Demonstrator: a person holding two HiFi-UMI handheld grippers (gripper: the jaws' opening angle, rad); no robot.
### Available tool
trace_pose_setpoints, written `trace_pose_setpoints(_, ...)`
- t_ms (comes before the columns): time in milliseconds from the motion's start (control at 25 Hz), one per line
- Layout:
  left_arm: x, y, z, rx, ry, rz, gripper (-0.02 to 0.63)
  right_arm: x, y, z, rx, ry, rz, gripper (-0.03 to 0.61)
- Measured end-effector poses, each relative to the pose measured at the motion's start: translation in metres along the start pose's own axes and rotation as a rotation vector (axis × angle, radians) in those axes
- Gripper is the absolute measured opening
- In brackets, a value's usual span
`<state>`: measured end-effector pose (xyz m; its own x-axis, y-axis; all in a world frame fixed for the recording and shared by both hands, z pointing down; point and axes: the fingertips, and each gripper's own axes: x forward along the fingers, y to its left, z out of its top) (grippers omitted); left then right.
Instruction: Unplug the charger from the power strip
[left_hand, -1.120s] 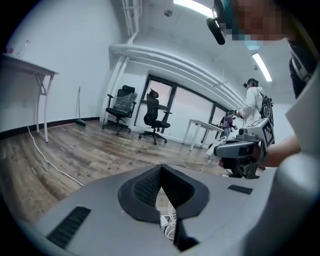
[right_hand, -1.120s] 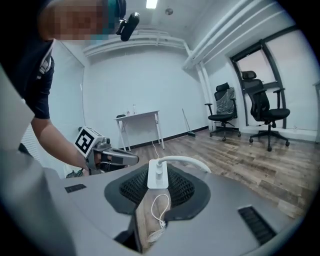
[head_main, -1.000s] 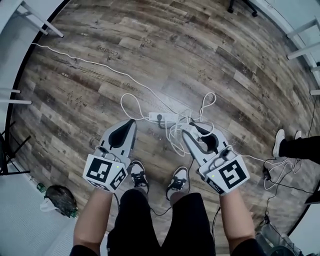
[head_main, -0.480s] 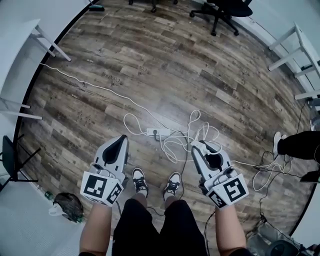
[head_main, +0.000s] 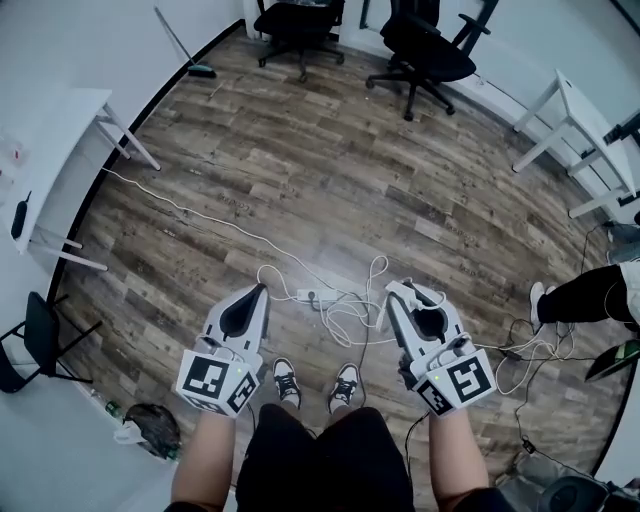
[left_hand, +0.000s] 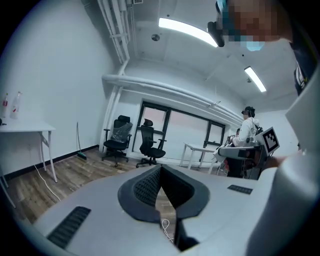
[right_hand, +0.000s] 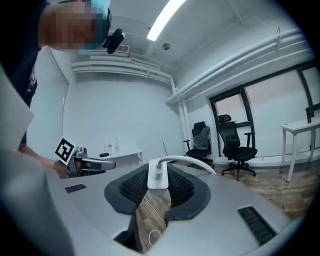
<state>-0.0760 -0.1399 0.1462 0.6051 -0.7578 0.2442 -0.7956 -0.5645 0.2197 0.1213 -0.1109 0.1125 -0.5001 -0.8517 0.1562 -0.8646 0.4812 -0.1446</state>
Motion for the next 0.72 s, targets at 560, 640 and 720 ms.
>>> trace_pose_setpoints(560, -0.056, -0.019, 0.086, 0.05, -0.056, -0.008, 0.02, -0.038, 0.018, 0.11, -0.076, -0.066, -0.053, 0.107)
trace_pose_setpoints(640, -0.057, -0.022, 0.092, 0.058, -0.067, -0.008, 0.02, -0.041, 0.019, 0.112, -0.077, -0.065, -0.058, 0.106)
trace_pose_setpoints(720, -0.056, -0.028, 0.098, 0.071, -0.076, -0.015, 0.02, -0.044, 0.019, 0.113, -0.079, -0.064, -0.059, 0.107)
